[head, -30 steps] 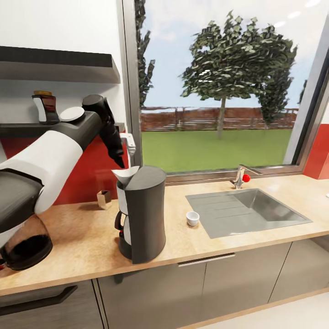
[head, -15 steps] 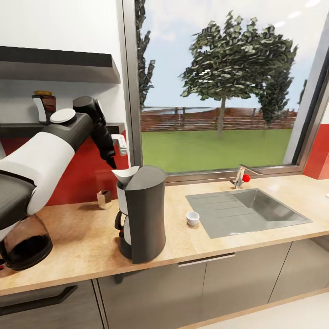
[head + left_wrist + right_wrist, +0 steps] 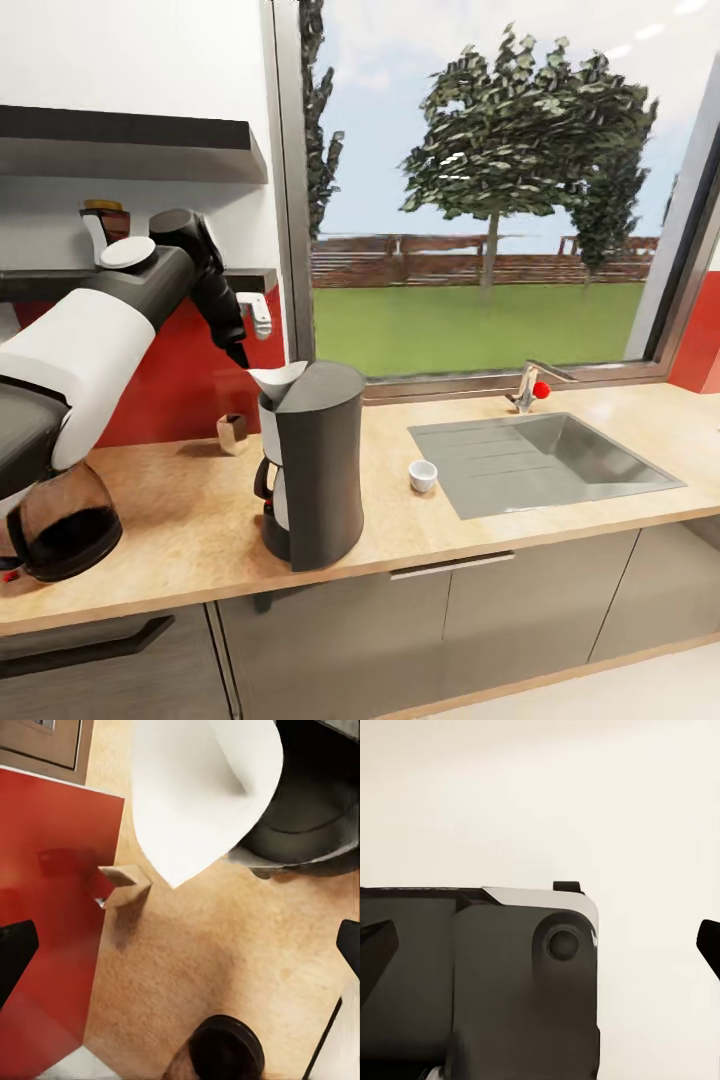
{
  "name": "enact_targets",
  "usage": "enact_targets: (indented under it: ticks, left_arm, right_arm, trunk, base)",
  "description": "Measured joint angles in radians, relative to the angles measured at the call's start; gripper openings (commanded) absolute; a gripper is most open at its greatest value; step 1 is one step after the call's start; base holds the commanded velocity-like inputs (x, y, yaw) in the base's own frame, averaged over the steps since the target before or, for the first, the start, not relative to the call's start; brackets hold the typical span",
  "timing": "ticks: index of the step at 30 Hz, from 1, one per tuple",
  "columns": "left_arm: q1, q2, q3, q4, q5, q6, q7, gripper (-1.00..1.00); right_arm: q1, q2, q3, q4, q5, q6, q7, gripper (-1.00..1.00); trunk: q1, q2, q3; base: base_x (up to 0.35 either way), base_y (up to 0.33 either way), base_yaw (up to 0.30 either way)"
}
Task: Set up a coffee station on the kitchen countertop: keep the coffee maker on the countertop, move the bottle of coffee from the kitchen shelf to the counter next to the coffee maker, place a paper coffee filter on top of the coffee maker, put the saucer next to the coffee maker with the coffee cup on the saucer, and place the electric kettle next to the coffee maker.
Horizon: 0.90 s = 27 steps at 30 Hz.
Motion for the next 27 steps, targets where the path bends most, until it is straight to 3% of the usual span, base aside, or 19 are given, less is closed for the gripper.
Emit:
enact_targets:
  ticks: [8, 15, 19, 27]
  left_arm:
    - [0.0, 0.009, 0.001, -0.018, 0.0, 0.002, 0.0, 1.0]
    - [0.001, 0.027, 0.013, -0.019, 0.0, 0.005, 0.0, 1.0]
    - [0.001, 0.049, 0.053, -0.019, 0.0, 0.006, 0.0, 1.0]
    - [0.007, 0.091, 0.191, -0.02, 0.0, 0.006, 0.0, 1.0]
  right_arm:
    - [0.0, 0.0, 0.0, 0.0, 0.0, 0.0, 0.0, 1.0]
    - [0.0, 0.0, 0.0, 0.0, 0.0, 0.0, 0.0, 1.0]
    - [0.0, 0.0, 0.0, 0.0, 0.0, 0.0, 0.0, 1.0]
    - [-0.001, 0.0, 0.001, 0.0, 0.0, 0.0, 0.0, 1.0]
  trunk:
    - [0.0, 0.0, 0.0]
    - [0.0, 0.0, 0.0]
    - [0.0, 0.0, 0.0]
    - [0.0, 0.0, 0.0]
  base:
    - [-0.172, -0.116, 0.242]
    - [-0.017, -0.01, 0.054]
    - [-0.002, -0.001, 0.105]
    - [0.0, 0.0, 0.02]
